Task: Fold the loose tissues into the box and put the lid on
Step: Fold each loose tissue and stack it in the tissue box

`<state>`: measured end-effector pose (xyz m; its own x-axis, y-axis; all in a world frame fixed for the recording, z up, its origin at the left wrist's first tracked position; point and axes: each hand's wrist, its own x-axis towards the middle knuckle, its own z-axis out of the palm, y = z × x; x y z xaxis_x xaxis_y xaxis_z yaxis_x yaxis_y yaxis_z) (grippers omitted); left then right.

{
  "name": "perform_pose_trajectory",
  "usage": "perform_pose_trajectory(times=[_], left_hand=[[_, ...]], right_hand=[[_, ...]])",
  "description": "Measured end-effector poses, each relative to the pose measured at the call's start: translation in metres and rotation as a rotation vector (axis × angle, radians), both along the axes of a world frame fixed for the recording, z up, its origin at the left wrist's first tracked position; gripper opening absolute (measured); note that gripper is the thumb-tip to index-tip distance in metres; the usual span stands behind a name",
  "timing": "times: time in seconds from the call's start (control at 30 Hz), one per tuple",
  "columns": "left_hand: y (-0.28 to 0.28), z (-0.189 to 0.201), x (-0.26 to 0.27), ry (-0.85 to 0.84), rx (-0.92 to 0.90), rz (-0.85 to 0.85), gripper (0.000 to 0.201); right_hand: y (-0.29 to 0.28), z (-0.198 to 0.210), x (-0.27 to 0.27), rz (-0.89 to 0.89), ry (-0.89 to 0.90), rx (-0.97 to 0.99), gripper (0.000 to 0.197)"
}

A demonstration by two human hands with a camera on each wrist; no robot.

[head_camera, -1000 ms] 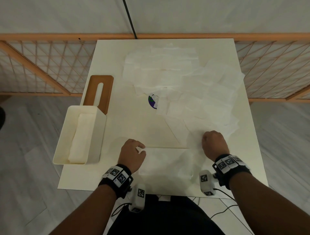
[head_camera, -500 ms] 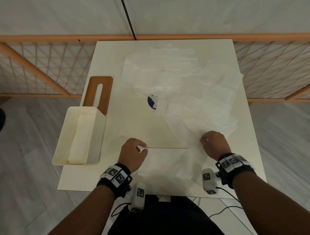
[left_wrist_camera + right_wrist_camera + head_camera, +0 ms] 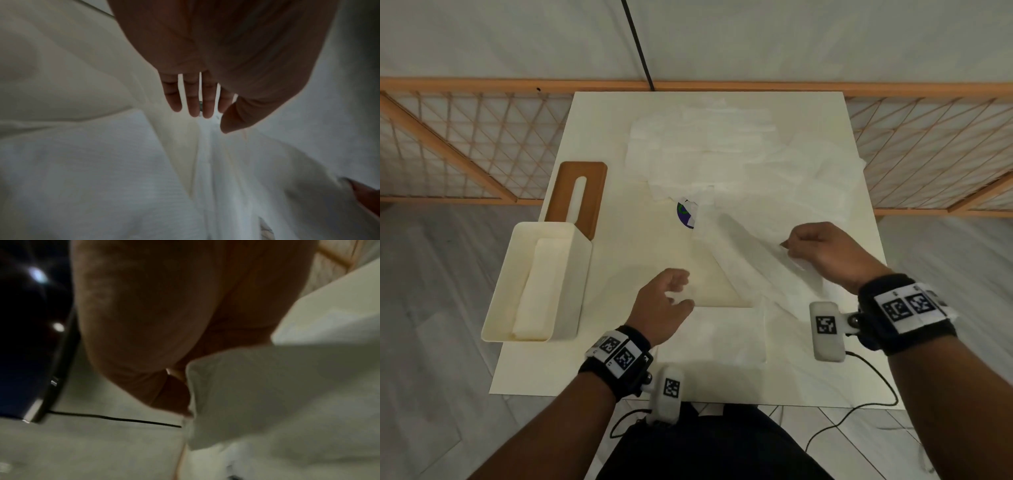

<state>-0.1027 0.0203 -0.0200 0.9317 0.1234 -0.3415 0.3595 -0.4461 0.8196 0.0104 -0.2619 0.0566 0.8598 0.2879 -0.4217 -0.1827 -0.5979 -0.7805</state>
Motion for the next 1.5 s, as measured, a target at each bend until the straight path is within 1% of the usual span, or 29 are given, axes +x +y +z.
perform_pose_trajectory(times=[0.07,0.13,0.2,0.23,0.27,0.3,0.37,0.4,0.47,0.5,0.57,0.6,0.63,0.7,0.73,0.8,0.87,0.93,0.97,1.0,1.03,1.07,1.1,1.17,1.23,1.3,1.37,1.43,1.5], left_hand=[[-0.007,0.007,0.01,0.027,-0.142,-0.014,0.071],[-0.01,0.014,0.02,0.075,-0.314,0.063,0.094],[-0.012,0.018,0.028,0.115,-0.476,0.158,0.104],[-0.013,0.02,0.031,0.134,-0.567,0.212,0.103],[-0.014,0.022,0.032,0.156,-0.666,0.263,0.096],[-0.015,0.021,0.033,0.168,-0.758,0.305,0.08],[-0.019,0.027,0.031,0.183,-0.849,0.353,0.032],[-0.02,0.031,0.031,0.192,-0.888,0.351,0.024],[-0.017,0.038,0.029,0.161,-0.958,0.292,0.026],[-0.013,0.042,0.029,0.115,-0.973,0.261,0.028],[-0.003,0.047,0.027,0.009,-1.01,0.267,0.033],[0.002,0.049,0.026,-0.032,-1.003,0.283,0.035],[0.005,0.051,0.024,-0.069,-0.987,0.31,0.037],[0.012,0.052,0.021,-0.103,-0.926,0.347,0.04],[0.014,0.052,0.019,-0.114,-0.888,0.366,0.04],[0.018,0.054,0.017,-0.151,-0.787,0.413,0.042],[0.018,0.054,0.015,-0.166,-0.661,0.454,0.048],[0.018,0.053,0.013,-0.195,-0.559,0.446,0.066],[0.018,0.053,0.011,-0.215,-0.531,0.407,0.079],[0.018,0.052,0.009,-0.235,-0.508,0.355,0.09],[0.018,0.052,0.008,-0.24,-0.477,0.303,0.097],[0.02,0.052,0.007,-0.234,-0.43,0.256,0.099],[0.021,0.053,0.007,-0.22,-0.378,0.212,0.098],[0.024,0.055,0.005,-0.188,-0.291,0.127,0.088],[0.025,0.057,0.003,-0.155,-0.306,0.101,0.069],[0.024,0.057,0.003,-0.143,-0.364,0.136,0.046],[0.023,0.055,0.003,-0.166,-0.323,0.166,0.029],[0.022,0.054,0.001,-0.173,-0.291,0.197,0.024],[0.022,0.055,0.0,-0.165,-0.312,0.23,0.032]], right_hand=[[0.008,0.018,-0.001,0.022,0.119,0.233,0.023],[0.015,0.029,-0.004,-0.055,0.236,0.494,0.014],[0.02,0.038,-0.007,-0.114,0.314,0.689,0.009],[0.021,0.041,-0.009,-0.132,0.342,0.76,0.008],[0.023,0.042,-0.012,-0.146,0.367,0.814,0.006],[0.024,0.04,-0.014,-0.169,0.391,0.852,0.004],[0.025,0.034,-0.016,-0.224,0.424,0.871,0.004],[0.026,0.03,-0.017,-0.251,0.424,0.858,0.003],[0.027,0.021,-0.018,-0.311,0.401,0.808,0.006],[0.027,0.017,-0.019,-0.349,0.385,0.778,0.01],[0.028,0.01,-0.022,-0.417,0.359,0.737,0.023],[0.029,0.009,-0.024,-0.445,0.355,0.729,0.027],[0.031,0.008,-0.026,-0.473,0.361,0.731,0.027],[0.035,0.007,-0.03,-0.519,0.407,0.754,0.018],[0.036,0.006,-0.032,-0.524,0.443,0.776,0.022],[0.039,0.003,-0.035,-0.485,0.468,0.816,0.042],[0.041,0.0,-0.04,-0.399,0.429,0.831,0.061],[0.042,-0.006,-0.042,-0.317,0.354,0.755,0.079],[0.042,-0.009,-0.042,-0.263,0.299,0.675,0.083],[0.042,-0.01,-0.043,-0.193,0.234,0.579,0.08],[0.042,-0.01,-0.043,-0.134,0.171,0.479,0.074],[0.042,-0.01,-0.043,-0.106,0.112,0.402,0.064],[0.042,-0.01,-0.044,-0.112,0.065,0.363,0.054],[0.044,-0.011,-0.043,-0.175,0.016,0.391,0.034],[0.045,-0.013,-0.043,-0.211,-0.01,0.416,0.025],[0.042,-0.014,-0.043,-0.182,-0.043,0.371,0.024],[0.04,-0.015,-0.044,-0.153,-0.012,0.375,0.031],[0.039,-0.015,-0.044,-0.138,0.021,0.395,0.037],[0.04,-0.017,-0.045,-0.129,-0.007,0.361,0.036]])
